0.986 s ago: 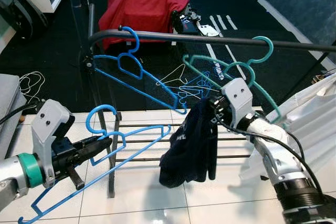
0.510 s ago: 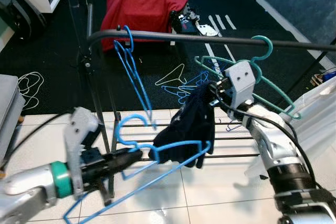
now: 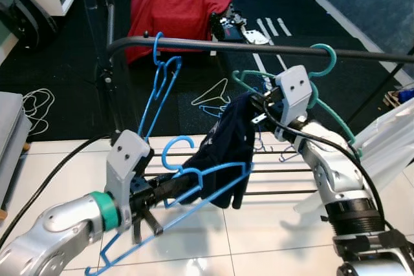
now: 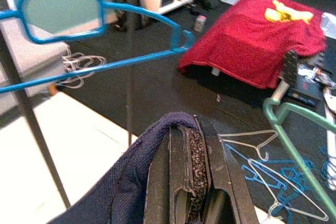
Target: Hang hanger
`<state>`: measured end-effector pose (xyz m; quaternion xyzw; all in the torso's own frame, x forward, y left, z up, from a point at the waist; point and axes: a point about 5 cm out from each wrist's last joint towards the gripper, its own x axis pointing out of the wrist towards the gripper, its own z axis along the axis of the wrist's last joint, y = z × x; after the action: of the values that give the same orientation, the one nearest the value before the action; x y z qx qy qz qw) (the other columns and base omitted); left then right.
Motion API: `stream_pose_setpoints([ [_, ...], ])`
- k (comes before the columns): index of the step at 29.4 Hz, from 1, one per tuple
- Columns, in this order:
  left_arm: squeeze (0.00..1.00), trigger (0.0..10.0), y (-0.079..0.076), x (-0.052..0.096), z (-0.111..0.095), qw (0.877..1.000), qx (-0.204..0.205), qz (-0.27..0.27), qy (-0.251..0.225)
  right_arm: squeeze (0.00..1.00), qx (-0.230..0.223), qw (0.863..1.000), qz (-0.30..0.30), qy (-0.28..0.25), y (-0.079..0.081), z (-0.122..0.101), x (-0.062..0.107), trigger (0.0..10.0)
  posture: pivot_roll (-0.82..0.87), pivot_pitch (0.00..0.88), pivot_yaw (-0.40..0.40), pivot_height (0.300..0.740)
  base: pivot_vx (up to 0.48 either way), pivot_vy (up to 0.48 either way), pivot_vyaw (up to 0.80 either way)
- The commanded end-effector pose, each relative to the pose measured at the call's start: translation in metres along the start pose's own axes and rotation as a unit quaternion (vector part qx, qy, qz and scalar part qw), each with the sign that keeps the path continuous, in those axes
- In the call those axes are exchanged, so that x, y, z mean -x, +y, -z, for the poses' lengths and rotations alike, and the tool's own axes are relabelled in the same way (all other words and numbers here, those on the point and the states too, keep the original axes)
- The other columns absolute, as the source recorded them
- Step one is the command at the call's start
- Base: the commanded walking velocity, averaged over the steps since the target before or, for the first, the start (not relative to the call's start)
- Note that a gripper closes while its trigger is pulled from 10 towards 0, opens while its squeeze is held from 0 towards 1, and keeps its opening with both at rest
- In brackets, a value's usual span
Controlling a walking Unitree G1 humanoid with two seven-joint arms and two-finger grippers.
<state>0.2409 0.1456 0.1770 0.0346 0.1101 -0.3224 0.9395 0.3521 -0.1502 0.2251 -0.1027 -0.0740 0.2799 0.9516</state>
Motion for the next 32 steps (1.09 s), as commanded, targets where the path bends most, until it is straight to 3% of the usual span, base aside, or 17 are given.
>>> stream_pose_setpoints([
  [1, 0.0, 10.0, 0.004, -0.003, 0.003, 0.999, -0.011, -0.03, 0.006, 0.0, -0.002, 1.0, -0.012, -0.014, 0.003, -0.006, 0.002, 10.0, 0.01, 0.077, 0.015, 0.74, 0.0, 0.0, 0.0],
  [12, 0.0, 10.0, 0.01, -0.006, 0.005, 0.997, -0.026, -0.069, 0.013, 0.0, 0.006, 0.999, -0.036, -0.01, 0.011, -0.004, 0.005, 10.0, 0.0, 0.071, 0.018, 0.74, 0.0, 0.0, 0.0],
  [15, 0.0, 10.0, 0.016, 0.004, -0.002, 0.998, -0.013, -0.064, -0.006, 0.0, 0.018, 0.999, -0.04, 0.005, 0.01, 0.002, 0.01, 10.0, 0.01, 0.069, 0.017, 0.74, 0.0, 0.0, 0.0],
  [20, 0.0, 10.0, 0.016, 0.003, -0.006, 0.997, -0.006, -0.067, -0.032, 0.0, 0.012, 0.998, -0.054, 0.003, 0.015, 0.0, 0.012, 10.0, 0.01, 0.065, 0.014, 0.74, 0.0, 0.0, 0.0],
  [23, 0.0, 10.0, 0.01, -0.004, -0.007, 0.997, -0.002, -0.059, -0.044, 0.0, 0.0, 0.998, -0.064, -0.012, 0.019, -0.006, 0.01, 10.0, 0.0, 0.063, 0.014, 0.74, 0.0, 0.0, 0.0],
  [25, 0.0, 10.0, -0.009, -0.023, -0.009, 0.997, 0.001, -0.033, -0.068, 0.0, -0.029, 0.994, -0.082, -0.063, 0.023, -0.03, 0.006, 10.0, 0.0, 0.062, 0.009, 0.74, 0.0, 0.0, 0.0],
  [28, 0.0, 10.0, -0.009, -0.023, -0.009, 0.997, 0.001, -0.033, -0.068, 0.0, -0.029, 0.994, -0.082, -0.063, 0.023, -0.03, 0.006, 10.0, 0.0, 0.062, 0.009, 0.74, 0.0, 0.0, 0.0],
  [29, 0.0, 10.0, -0.015, -0.032, -0.01, 0.997, 0.001, -0.024, -0.076, 0.0, -0.042, 0.992, -0.088, -0.085, 0.023, -0.041, 0.004, 10.0, -0.01, 0.061, 0.008, 0.74, 0.0, 0.0, 0.0],
  [32, 0.0, 10.0, -0.019, -0.038, -0.011, 0.997, 0.004, -0.012, -0.079, 0.0, -0.052, 0.989, -0.091, -0.107, 0.022, -0.052, 0.002, 10.0, -0.01, 0.061, 0.009, 0.74, 0.0, 0.0, 0.0],
])
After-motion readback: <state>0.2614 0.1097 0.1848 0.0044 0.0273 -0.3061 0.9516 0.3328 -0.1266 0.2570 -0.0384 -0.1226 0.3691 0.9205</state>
